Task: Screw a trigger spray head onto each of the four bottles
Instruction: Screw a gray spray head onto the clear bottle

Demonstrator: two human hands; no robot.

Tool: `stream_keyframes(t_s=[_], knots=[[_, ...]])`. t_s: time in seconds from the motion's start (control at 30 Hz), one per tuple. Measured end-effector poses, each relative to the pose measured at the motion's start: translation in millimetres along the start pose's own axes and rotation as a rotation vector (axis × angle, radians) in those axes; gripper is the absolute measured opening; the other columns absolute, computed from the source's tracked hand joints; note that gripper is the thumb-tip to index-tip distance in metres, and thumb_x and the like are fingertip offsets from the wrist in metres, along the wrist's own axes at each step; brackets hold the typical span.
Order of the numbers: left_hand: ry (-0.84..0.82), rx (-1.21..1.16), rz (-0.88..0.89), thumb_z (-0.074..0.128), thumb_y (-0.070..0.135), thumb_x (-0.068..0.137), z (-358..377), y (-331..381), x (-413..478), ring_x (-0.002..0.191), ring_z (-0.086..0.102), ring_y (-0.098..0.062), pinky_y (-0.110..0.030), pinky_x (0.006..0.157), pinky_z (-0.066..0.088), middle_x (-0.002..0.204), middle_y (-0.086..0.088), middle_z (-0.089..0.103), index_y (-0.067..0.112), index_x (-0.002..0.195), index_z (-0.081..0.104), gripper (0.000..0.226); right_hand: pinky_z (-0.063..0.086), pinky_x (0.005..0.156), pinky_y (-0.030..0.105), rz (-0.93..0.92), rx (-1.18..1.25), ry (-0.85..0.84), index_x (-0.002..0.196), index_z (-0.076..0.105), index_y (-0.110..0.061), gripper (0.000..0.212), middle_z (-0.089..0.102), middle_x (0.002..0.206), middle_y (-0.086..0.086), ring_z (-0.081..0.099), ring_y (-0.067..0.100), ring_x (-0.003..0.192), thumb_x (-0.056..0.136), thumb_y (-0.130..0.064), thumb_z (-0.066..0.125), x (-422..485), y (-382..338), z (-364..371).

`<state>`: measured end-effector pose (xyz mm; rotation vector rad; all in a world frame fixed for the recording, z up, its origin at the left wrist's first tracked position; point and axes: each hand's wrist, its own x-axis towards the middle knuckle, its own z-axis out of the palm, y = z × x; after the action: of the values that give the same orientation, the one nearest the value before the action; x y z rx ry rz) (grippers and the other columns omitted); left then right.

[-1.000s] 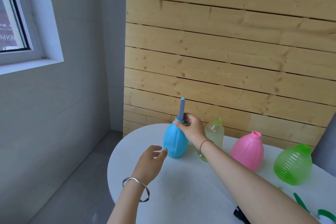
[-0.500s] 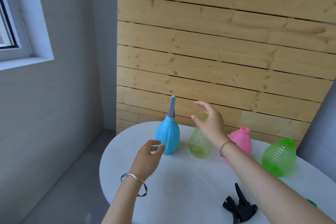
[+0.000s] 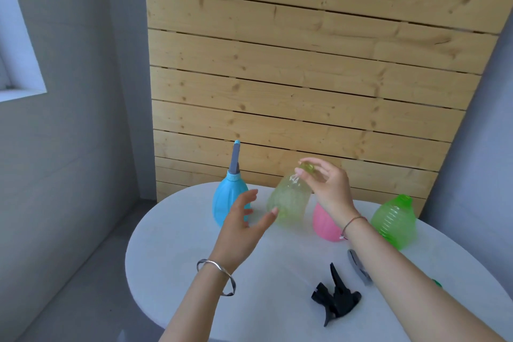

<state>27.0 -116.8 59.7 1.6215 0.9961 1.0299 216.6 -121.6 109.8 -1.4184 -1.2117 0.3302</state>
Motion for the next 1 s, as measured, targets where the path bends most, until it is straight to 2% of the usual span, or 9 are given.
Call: stream_keyframes(t_s=[0.13,0.27,0.4,0.47,0.57,0.7,0.8,0.9,1.0], knots=[[-0.001,0.077,0.151,0.075,0.051,0.067,25,8,-6,0.119,0.039,0.001,-0.019,0.098,0.031,0.129,0.020,0.039,0.035,0.136,0.034,0.081,0.047,0.068,0.006,0.008,0.199,0.078,0.083,0.071,-0.026,0.012,0.076,0.080,-0.016,0.068,-0.005,0.079,0.075,-0.021,0.078,-20,-19,-34],[-0.085,0.057,0.188,0.080,0.056,0.055,49,13,-11,0.114,0.044,0.005,-0.014,0.091,0.040,0.126,0.019,0.044,0.038,0.133,0.036,0.092,0.053,0.074,0.015,0.088,0.224,0.093,0.092,0.072,-0.021,0.022,0.077,0.088,-0.006,0.069,0.001,0.081,0.073,-0.030,0.079,-48,-15,-62],[-0.192,0.123,0.208,0.080,0.059,0.049,74,13,-19,0.102,0.058,0.002,-0.017,0.083,0.048,0.113,0.020,0.060,0.041,0.119,0.049,0.079,0.056,0.085,0.034,0.132,0.213,0.053,0.095,0.072,-0.017,0.025,0.077,0.094,0.002,0.071,0.015,0.089,0.075,-0.029,0.077,-67,-5,-91],[-0.206,0.132,0.219,0.080,0.057,0.051,85,11,-22,0.098,0.060,0.000,-0.020,0.082,0.050,0.106,0.020,0.064,0.041,0.114,0.053,0.071,0.056,0.088,0.031,0.143,0.194,-0.008,0.095,0.072,-0.024,0.029,0.077,0.095,-0.004,0.070,0.008,0.091,0.071,-0.039,0.075,-71,0,-110],[-0.225,0.125,0.216,0.081,0.057,0.052,96,10,-26,0.091,0.060,0.004,-0.008,0.071,0.047,0.099,0.024,0.064,0.050,0.107,0.052,0.063,0.053,0.091,0.028,0.192,0.176,-0.005,0.098,0.070,-0.030,0.044,0.076,0.101,-0.009,0.068,0.007,0.101,0.061,-0.054,0.072,-74,16,-151],[-0.257,0.104,0.199,0.080,0.058,0.052,110,10,-31,0.092,0.061,0.006,-0.004,0.069,0.045,0.100,0.029,0.063,0.050,0.107,0.053,0.062,0.049,0.093,0.027,0.331,0.059,0.019,0.098,0.068,-0.026,0.030,0.073,0.104,-0.004,0.065,0.014,0.108,0.071,-0.037,0.075,-84,53,-200],[-0.275,0.125,0.215,0.079,0.061,0.052,120,11,-33,0.094,0.060,0.006,-0.003,0.070,0.044,0.103,0.036,0.059,0.055,0.104,0.051,0.059,0.042,0.088,0.021,0.384,-0.118,-0.093,0.101,0.067,-0.025,0.028,0.068,0.114,-0.003,0.060,0.014,0.111,0.076,-0.023,0.077,-94,78,-220],[-0.272,0.150,0.227,0.077,0.064,0.051,124,11,-33,0.095,0.059,0.010,-0.005,0.069,0.045,0.103,0.039,0.057,0.060,0.102,0.049,0.058,0.035,0.090,0.020,0.393,-0.271,-0.214,0.107,0.067,-0.027,0.035,0.062,0.121,-0.009,0.050,0.011,0.120,0.074,-0.027,0.079,-104,93,-222],[-0.248,0.148,0.209,0.076,0.064,0.050,124,7,-30,0.094,0.059,0.009,-0.011,0.071,0.045,0.102,0.035,0.060,0.057,0.103,0.050,0.060,0.041,0.083,0.011,0.349,-0.320,-0.283,0.107,0.068,-0.028,0.038,0.058,0.122,-0.012,0.050,0.004,0.119,0.072,-0.034,0.079,-110,99,-206]])
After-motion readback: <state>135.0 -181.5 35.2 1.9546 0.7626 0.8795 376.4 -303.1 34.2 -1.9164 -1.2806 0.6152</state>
